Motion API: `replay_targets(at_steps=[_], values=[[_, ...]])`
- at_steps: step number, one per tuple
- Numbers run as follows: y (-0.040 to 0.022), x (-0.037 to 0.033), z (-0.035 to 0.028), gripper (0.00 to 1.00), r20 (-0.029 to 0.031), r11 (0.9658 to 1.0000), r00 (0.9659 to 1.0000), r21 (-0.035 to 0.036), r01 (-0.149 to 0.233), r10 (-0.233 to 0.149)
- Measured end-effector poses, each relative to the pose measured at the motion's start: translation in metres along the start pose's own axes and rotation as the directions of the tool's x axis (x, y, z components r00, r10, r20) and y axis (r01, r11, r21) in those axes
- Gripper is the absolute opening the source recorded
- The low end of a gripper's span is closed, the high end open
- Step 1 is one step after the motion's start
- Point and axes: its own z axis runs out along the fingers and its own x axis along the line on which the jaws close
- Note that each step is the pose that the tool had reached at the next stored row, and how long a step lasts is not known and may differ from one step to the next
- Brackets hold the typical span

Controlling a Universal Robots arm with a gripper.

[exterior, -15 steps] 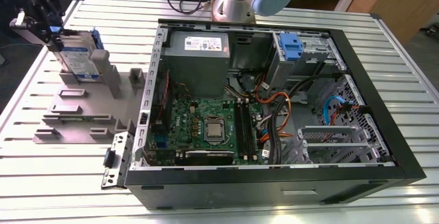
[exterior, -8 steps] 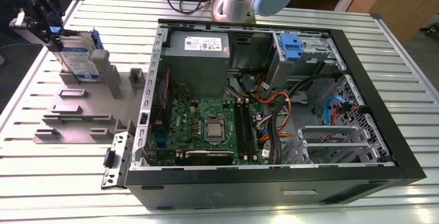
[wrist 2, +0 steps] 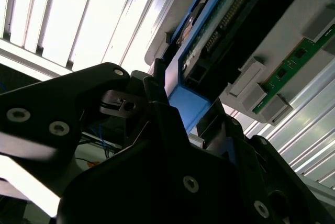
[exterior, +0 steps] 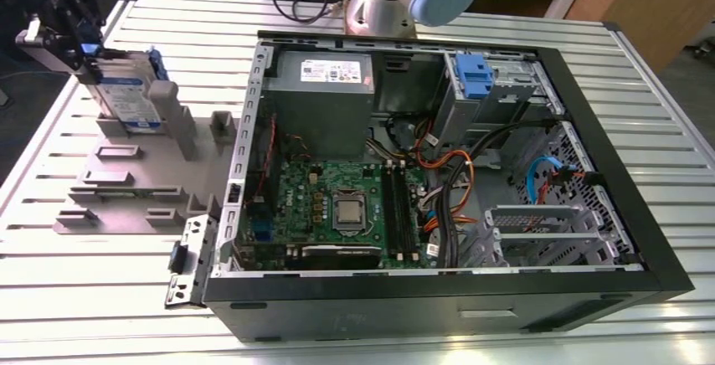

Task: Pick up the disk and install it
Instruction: 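Pick up the disk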

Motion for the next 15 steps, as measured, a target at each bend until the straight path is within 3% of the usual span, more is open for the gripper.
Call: replay_targets(at_steps=[15], values=[[0.0000,0.0000,0.0000,0.49,0.0007,1.0000,1.0000,0.0000,0.000,0.000]])
